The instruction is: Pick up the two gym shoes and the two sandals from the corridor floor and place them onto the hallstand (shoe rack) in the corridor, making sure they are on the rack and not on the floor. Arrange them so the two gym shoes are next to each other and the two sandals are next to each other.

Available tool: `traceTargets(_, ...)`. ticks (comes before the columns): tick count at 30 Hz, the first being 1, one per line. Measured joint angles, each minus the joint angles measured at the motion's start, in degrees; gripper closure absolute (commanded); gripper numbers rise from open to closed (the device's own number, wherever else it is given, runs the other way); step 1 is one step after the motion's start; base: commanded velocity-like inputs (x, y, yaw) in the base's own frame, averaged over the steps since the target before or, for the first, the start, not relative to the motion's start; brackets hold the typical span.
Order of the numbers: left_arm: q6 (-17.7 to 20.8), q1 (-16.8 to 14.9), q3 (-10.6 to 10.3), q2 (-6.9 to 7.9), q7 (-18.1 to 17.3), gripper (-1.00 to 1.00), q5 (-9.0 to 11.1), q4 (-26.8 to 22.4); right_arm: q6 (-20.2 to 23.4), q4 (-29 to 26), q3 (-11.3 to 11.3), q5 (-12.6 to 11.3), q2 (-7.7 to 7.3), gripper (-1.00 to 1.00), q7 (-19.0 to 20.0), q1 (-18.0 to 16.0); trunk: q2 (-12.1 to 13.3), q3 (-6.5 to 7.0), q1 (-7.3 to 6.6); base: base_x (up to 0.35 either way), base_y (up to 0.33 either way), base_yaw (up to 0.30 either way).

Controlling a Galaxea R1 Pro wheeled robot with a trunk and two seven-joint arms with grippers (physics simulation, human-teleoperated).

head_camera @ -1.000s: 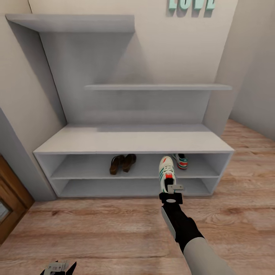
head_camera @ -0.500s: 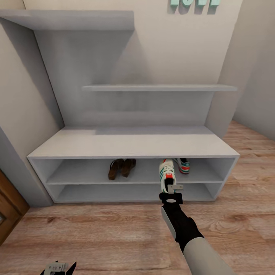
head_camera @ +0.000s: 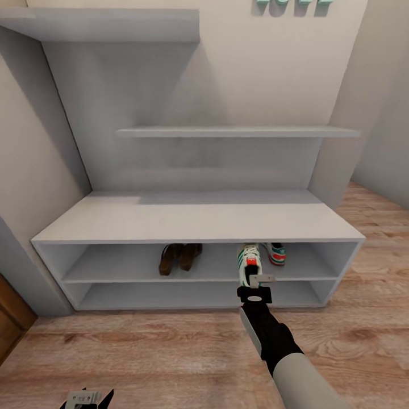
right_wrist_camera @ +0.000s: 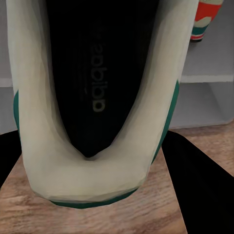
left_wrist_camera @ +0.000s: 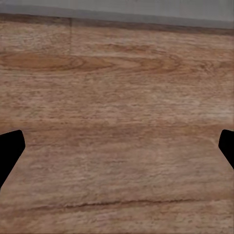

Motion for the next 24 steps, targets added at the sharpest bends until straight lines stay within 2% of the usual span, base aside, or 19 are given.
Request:
traceTargets(8,0.05,0.00,0.00,-0.01,0.00,-1.00,-0.07,0.02,0.00,0.00,0.00,-0.01,0.00,1.00,0.00,0.00,0.00,0.00,-0.02,0.202,-0.065,-0.001)
traceTargets(15,0.04,-0.01,0.00,0.00,0.00,-1.00,0.00,0.02,-0.01,0.00,-0.02,-0.01,0.00,1.00,0.01,0.01,0.00,0.00,0.00,0.034,-0.013,-0.144)
traceTargets(24,0.02,0.00,0.01,0.00,0.00,-1.00,0.00,0.01,0.00,0.01,0.09,0.00,0.00,1.00,0.00,0.00,0.00,0.00,-0.02,0.075,0.000,-0.012)
